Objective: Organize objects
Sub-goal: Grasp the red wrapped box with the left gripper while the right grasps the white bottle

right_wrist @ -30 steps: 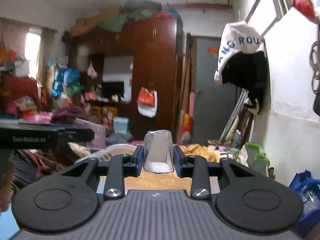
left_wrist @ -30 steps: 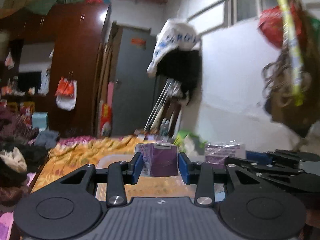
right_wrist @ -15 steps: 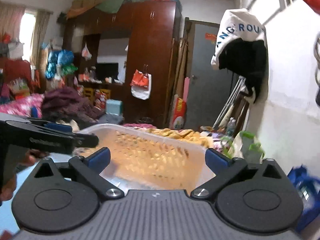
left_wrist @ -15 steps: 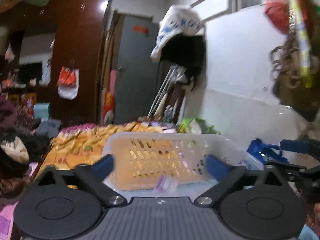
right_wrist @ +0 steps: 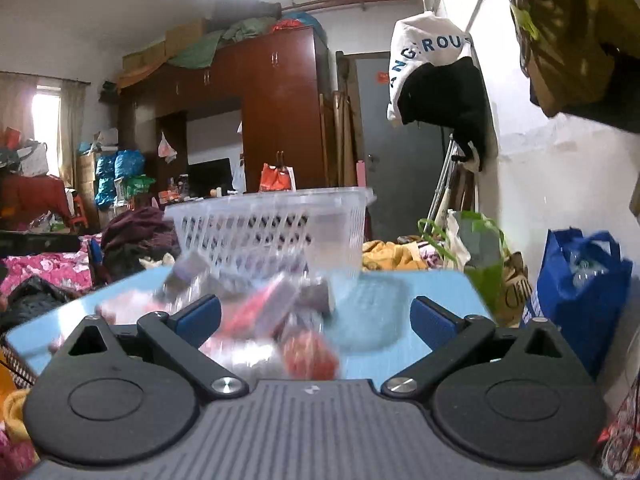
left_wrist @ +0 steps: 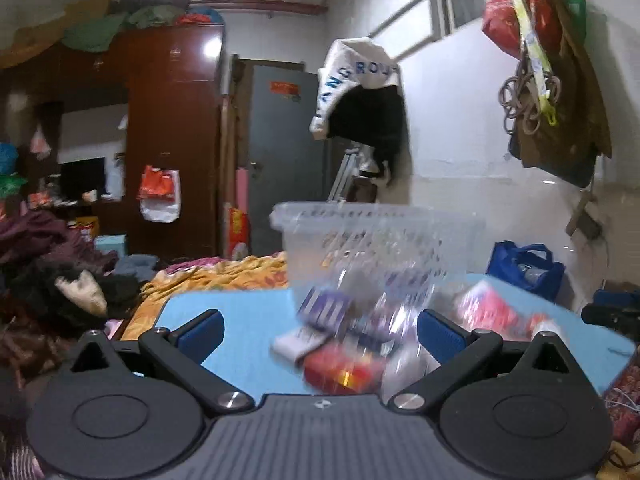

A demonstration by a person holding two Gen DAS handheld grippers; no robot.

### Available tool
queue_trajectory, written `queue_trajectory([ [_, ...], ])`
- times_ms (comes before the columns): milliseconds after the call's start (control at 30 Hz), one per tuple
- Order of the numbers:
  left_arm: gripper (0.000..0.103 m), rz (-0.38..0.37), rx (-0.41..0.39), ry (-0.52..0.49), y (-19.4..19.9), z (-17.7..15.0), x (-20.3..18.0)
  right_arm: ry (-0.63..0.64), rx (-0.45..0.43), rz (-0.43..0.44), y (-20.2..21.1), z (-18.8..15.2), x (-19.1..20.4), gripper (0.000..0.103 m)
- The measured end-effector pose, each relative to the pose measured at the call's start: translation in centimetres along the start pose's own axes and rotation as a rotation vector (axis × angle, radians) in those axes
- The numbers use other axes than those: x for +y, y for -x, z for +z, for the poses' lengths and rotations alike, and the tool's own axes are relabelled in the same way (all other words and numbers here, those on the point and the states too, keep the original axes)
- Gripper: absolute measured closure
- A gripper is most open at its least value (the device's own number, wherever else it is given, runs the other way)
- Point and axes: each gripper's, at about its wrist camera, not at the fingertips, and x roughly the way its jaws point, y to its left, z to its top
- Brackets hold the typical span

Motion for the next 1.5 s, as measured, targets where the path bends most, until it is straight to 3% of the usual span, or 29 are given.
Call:
queue_trajectory([
  [200, 0.0, -0.055, -0.027, 0.092, 1.0, -3.9, 1.1, -0.017, -0.012, 0.071, -0.8, -1.9, 1.3, 0.0],
  [400, 0.0, -0.071, -0.028, -0.011, 1.0, -5.6, -0.3, 0.05, 0.021, 0.073, -1.5, -2.9, 2.8, 0.0],
  [567, 0.0, -0.097, 0.017, -0.015, 0.0, -6.7, -0.5, 0.047, 0.036, 0.093, -2.5, -3.0, 2.0, 0.0],
  [833, 0.0, -0.068, 0.02, -0.08, -1.4, -7.6, -2.0, 0.055, 0.043, 0.112, -2.7, -4.4, 2.4, 0.005],
  [933, 0.015, -0.072, 0.006, -0.092, -1.2, -7.7, -2.1, 0.084, 0.031, 0.101, -2.3, -4.5, 2.7, 0.02],
  [1000, 0.038, -0.062, -0.006, -0.109, -0.9, -7.7, -2.2, 0.073, 0.03, 0.112, -2.0, -4.4, 2.5, 0.021],
  [1500, 0.038, -0.033, -0.066, -0.025, 0.2, -5.3, 0.0, 0.0, -0.027, 0.16, 0.0, -1.8, 0.8, 0.022],
])
